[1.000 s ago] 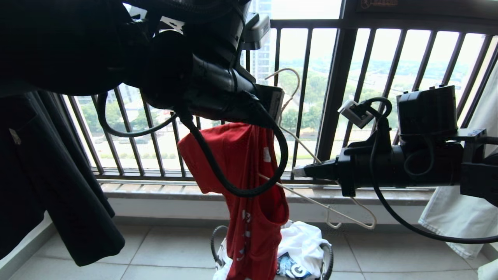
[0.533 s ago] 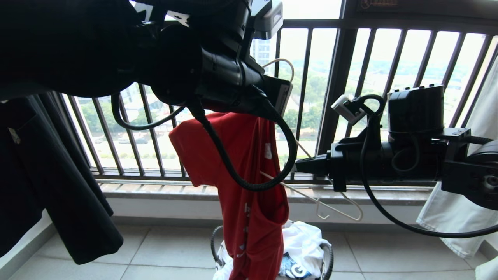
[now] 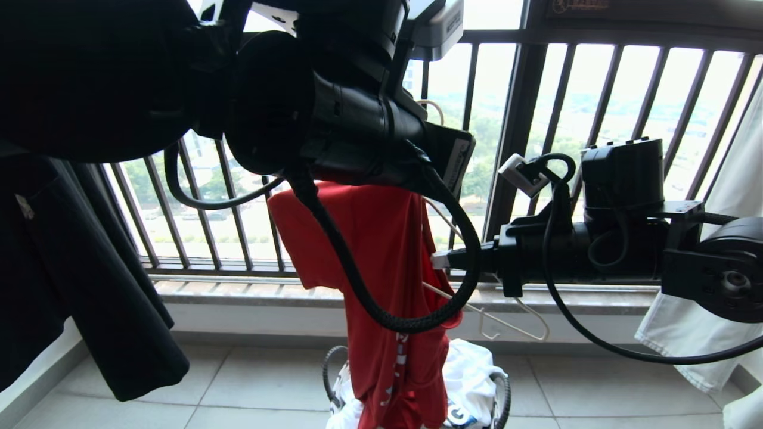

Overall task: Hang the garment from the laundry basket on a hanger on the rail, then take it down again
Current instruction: Hang the clothes on the clothes rack

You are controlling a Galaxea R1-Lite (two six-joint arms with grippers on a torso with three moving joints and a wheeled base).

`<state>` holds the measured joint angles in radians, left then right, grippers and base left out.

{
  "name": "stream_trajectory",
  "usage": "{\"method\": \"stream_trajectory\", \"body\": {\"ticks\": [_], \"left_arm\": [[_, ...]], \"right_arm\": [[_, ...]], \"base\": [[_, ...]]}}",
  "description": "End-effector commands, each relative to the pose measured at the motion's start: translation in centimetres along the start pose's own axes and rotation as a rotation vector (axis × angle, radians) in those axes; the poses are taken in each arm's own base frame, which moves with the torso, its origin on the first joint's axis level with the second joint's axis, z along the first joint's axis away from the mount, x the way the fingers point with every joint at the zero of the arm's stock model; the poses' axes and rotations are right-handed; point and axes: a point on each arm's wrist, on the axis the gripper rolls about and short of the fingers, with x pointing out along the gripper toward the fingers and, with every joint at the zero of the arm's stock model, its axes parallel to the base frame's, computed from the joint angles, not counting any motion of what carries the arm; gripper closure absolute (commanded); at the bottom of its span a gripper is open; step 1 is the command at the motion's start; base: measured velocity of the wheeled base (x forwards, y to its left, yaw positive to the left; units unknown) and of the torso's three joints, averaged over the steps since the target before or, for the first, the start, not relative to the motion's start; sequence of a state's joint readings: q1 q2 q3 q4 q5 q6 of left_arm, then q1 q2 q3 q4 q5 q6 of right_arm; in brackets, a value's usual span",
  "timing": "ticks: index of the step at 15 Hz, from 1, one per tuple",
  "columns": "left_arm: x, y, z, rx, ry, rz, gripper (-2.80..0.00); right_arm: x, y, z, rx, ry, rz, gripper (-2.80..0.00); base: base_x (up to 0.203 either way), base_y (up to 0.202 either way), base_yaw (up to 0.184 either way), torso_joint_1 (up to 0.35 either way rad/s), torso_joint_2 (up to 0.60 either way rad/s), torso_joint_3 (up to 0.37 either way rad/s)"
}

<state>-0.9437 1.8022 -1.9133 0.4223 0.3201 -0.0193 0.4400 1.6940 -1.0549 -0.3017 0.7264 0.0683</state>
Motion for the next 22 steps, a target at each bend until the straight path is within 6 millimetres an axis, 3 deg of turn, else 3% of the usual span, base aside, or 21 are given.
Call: {"method": "stream_trajectory", "body": {"ticks": [1, 5, 6, 11, 17, 18, 22], "left_arm": [[-0.6, -0.5, -0.1, 0.008, 0.002, -0.015, 0.00], [-0.6, -0.7, -0.5, 0.017, 0.018, 0.009, 0.00], [-0.6, -0.7, -0.5, 0.017, 0.017, 0.010, -2.80], [-2.2, -0.6, -0.4, 0.025, 0.020, 0.023, -2.80], [-7.4, 1.0, -1.0, 0.032, 0.022, 0.041, -2.80], [-7.9, 1.9, -1.0, 0.023, 0.019, 0.082, 0.00], [-7.4, 6.8, -0.1, -0.008, 0.000, 0.264, 0.00]], "right_arm": [[-0.3, 0.3, 0.3, -0.010, -0.012, 0.002, 0.00], [-0.8, 0.5, 0.6, -0.017, -0.025, -0.003, 0.00], [-0.8, 0.5, 0.6, -0.019, -0.026, -0.003, 0.00], [-1.2, 0.6, 0.9, -0.023, -0.036, -0.010, 0.00], [-2.5, 0.3, 1.5, -0.030, -0.065, -0.040, 0.00], [-2.7, 0.4, 1.6, -0.033, -0.070, -0.042, 0.00], [-3.0, 0.7, 1.7, -0.036, -0.074, -0.039, 0.00]], "base": [[0.000, 0.000, 0.000, 0.000, 0.00, 0.000], [0.000, 0.000, 0.000, 0.000, 0.00, 0.000], [0.000, 0.000, 0.000, 0.000, 0.00, 0.000], [0.000, 0.000, 0.000, 0.000, 0.00, 0.000], [0.000, 0.000, 0.000, 0.000, 0.00, 0.000], [0.000, 0.000, 0.000, 0.000, 0.00, 0.000], [0.000, 0.000, 0.000, 0.000, 0.00, 0.000]]}}
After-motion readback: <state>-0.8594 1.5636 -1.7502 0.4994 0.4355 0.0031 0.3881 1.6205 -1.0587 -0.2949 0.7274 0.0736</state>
